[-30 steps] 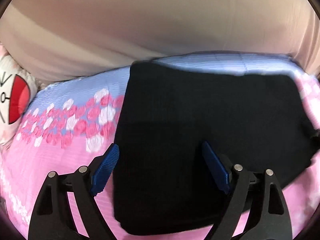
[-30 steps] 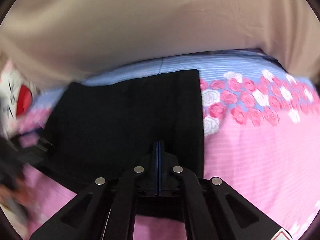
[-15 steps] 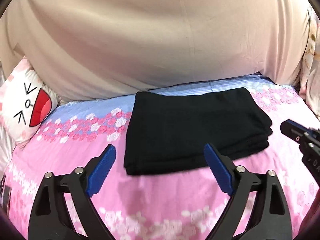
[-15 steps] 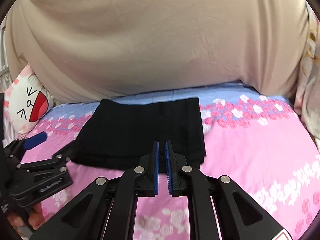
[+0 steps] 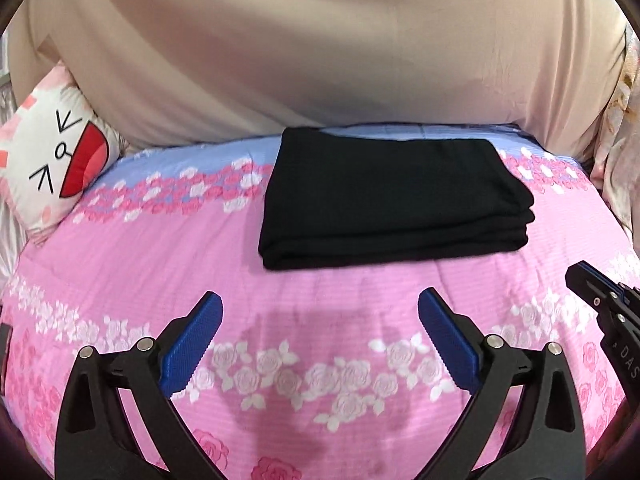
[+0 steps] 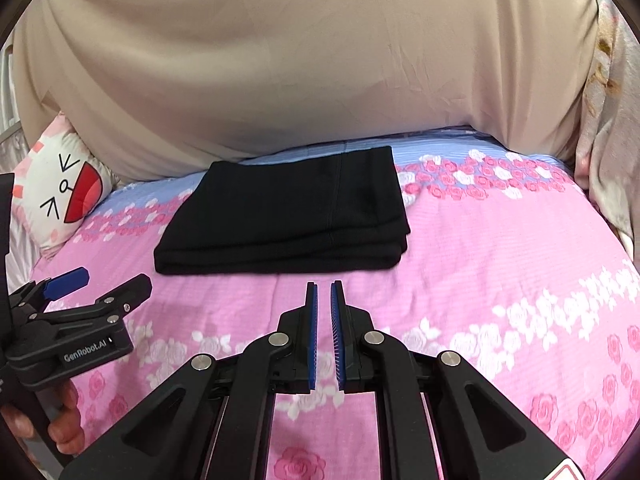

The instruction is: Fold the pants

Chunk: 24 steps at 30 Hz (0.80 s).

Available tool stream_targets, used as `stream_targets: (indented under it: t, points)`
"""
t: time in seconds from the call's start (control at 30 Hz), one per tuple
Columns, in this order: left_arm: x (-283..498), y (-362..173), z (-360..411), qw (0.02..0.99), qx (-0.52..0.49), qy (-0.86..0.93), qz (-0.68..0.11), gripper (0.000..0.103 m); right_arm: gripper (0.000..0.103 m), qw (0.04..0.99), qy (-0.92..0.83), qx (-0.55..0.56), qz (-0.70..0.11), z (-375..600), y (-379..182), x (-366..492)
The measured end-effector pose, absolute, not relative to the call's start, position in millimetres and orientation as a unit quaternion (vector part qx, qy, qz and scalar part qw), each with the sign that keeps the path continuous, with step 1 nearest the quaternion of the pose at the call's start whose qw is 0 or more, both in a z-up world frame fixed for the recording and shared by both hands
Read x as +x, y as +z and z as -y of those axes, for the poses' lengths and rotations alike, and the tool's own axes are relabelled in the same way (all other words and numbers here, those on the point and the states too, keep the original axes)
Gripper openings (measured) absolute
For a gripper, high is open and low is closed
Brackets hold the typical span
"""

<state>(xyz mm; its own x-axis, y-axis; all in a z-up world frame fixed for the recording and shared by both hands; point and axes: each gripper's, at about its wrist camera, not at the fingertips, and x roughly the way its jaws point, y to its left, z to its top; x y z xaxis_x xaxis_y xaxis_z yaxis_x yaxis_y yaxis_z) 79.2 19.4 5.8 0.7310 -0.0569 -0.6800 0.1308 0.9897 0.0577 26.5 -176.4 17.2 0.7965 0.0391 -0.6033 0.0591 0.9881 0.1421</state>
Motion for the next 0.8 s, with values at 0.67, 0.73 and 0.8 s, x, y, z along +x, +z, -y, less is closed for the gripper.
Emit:
stream_targets:
  t: [0.67, 0.73, 0.8]
  points:
    - [59, 0, -23, 0.930, 0.058, -0.051, -0.359, 0.098, 0.009, 0.938, -0.016, 0.077, -0.337, 167, 0, 9]
    - [58, 0, -22, 0.931, 0.060, -0.051, -0.356, 0.098, 0.009, 0.938, -0.016, 0.077, -0.339, 167, -1, 11]
    - [58, -1, -20, 0.932, 0.063, -0.051, -0.353, 0.098, 0.011, 0.938, -0.016, 0.077, -0.339, 168, -1, 12]
